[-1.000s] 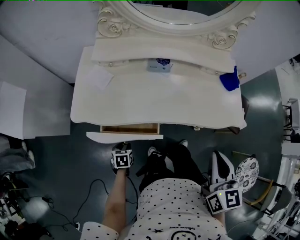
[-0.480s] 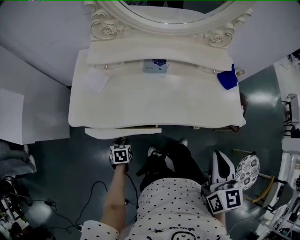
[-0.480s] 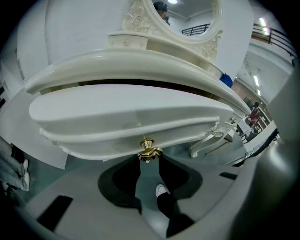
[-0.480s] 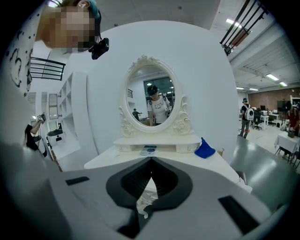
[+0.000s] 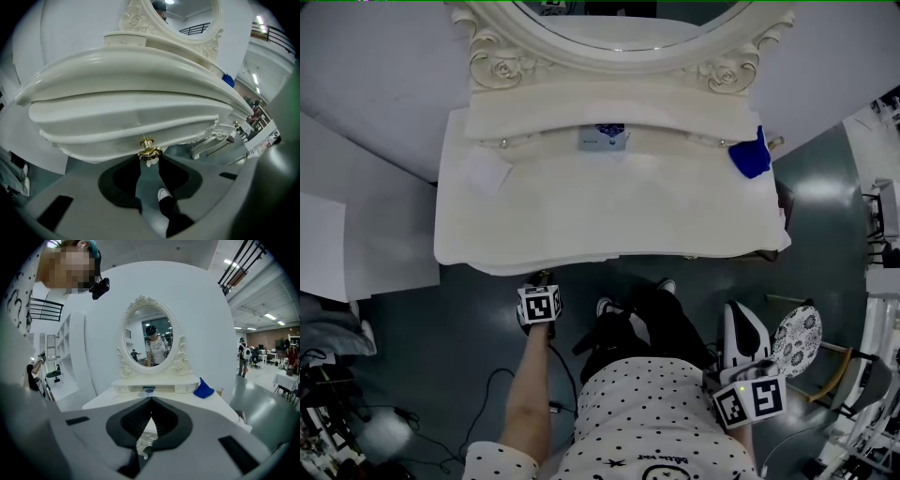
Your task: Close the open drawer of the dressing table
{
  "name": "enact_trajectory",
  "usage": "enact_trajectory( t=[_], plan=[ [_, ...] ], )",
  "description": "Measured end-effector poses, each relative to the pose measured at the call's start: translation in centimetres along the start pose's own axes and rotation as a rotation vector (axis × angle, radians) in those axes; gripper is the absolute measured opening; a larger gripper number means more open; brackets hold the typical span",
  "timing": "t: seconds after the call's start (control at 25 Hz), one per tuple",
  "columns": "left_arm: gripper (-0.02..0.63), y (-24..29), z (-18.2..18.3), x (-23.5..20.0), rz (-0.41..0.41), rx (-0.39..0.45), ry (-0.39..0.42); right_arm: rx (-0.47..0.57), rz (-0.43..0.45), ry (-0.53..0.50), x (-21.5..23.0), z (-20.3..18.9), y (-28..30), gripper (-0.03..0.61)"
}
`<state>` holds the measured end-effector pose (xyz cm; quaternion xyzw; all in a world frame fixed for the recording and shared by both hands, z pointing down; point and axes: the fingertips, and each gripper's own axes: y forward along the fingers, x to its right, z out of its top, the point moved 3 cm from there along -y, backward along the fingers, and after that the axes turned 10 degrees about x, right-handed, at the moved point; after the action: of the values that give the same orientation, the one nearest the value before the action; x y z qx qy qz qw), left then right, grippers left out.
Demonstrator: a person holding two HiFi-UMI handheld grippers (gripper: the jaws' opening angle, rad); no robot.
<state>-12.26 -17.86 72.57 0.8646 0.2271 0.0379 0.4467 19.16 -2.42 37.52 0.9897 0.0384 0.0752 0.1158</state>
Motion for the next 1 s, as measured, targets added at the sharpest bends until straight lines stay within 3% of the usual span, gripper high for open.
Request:
enact_trajectory(
  t=[1.0],
  plan=[
    [0.127,1.5,2.1,-0.4,0.009,0.027,0.002,-0.009,0.003,-0.005,0.4,0.2,0.6,0.008]
  ],
)
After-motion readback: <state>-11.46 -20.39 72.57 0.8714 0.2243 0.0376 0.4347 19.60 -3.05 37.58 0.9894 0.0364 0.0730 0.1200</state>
